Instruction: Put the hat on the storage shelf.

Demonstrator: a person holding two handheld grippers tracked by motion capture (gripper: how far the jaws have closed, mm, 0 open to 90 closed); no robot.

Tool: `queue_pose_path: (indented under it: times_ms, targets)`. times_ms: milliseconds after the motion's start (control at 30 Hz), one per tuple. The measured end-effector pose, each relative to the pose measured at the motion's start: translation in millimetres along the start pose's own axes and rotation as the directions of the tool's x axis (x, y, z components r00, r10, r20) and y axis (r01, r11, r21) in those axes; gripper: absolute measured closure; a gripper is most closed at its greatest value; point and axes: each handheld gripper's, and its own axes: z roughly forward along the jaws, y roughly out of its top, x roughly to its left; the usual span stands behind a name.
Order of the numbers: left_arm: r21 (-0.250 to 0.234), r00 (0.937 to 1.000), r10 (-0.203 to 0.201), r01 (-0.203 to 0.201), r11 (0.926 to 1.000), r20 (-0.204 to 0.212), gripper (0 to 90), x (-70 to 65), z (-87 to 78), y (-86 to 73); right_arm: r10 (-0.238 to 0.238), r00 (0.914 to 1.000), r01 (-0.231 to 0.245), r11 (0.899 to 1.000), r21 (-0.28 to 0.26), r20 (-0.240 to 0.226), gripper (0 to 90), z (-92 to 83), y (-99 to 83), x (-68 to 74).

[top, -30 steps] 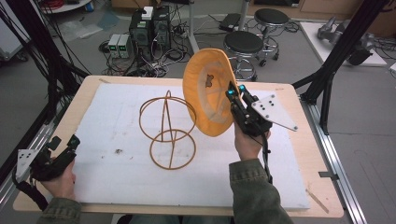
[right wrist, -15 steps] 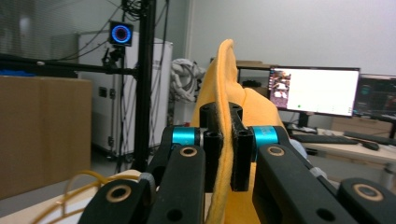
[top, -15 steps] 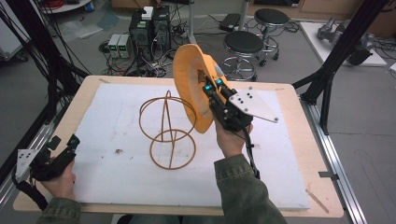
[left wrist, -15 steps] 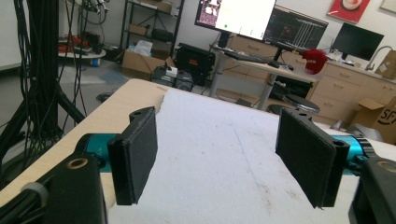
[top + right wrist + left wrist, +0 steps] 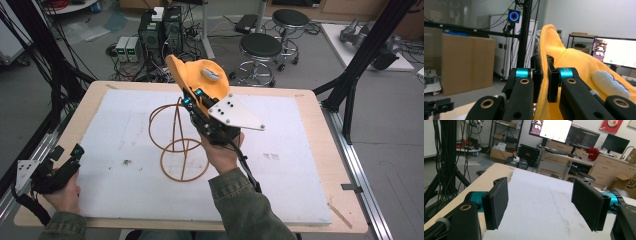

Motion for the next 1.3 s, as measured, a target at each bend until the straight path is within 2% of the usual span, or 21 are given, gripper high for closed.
queue_pose_path:
  times_ms: [133, 533, 667, 867, 967, 1300]
  targets:
    - [0.003, 1.0000, 0.002, -0.002, 1.0000, 0.002, 29.9, 0.0, 0.4, -0.1, -0.001, 0.9998, 0.001, 1.000, 0.009, -0.019, 86.3, 3.3, -0.2, 5.7]
    - [0.004, 1.0000, -0.003, 0.003, 1.0000, 0.002, 29.9, -0.3, 0.5, -0.2, -0.004, 0.9926, 0.012, 0.998, 0.065, -0.121, 85.6, 17.8, -7.8, 37.7]
    - [0.002, 1.0000, -0.003, 0.003, 1.0000, 0.002, 29.9, 0.2, 0.7, -0.2, -0.041, 0.9872, 0.059, 0.992, 0.111, -0.154, 85.1, 23.9, -14.8, 50.6]
    - [0.003, 1.0000, -0.001, 0.001, 1.0000, 0.003, 29.9, 0.0, 0.6, 0.1, -0.094, 0.9815, 0.119, 0.982, 0.149, -0.166, 84.0, 25.4, -20.1, 61.2]
    - [0.004, 1.0000, -0.001, 0.001, 1.0000, 0.004, 29.9, -0.2, 0.7, 0.0, -0.075, 0.9820, 0.103, 0.982, 0.159, -0.173, 82.6, 25.7, -21.9, 62.3]
    - [0.004, 1.0000, 0.001, -0.001, 1.0000, 0.006, 29.9, -0.8, 0.6, 0.0, -0.061, 0.9774, 0.100, 0.977, 0.190, -0.202, 80.3, 22.1, -35.3, 73.9]
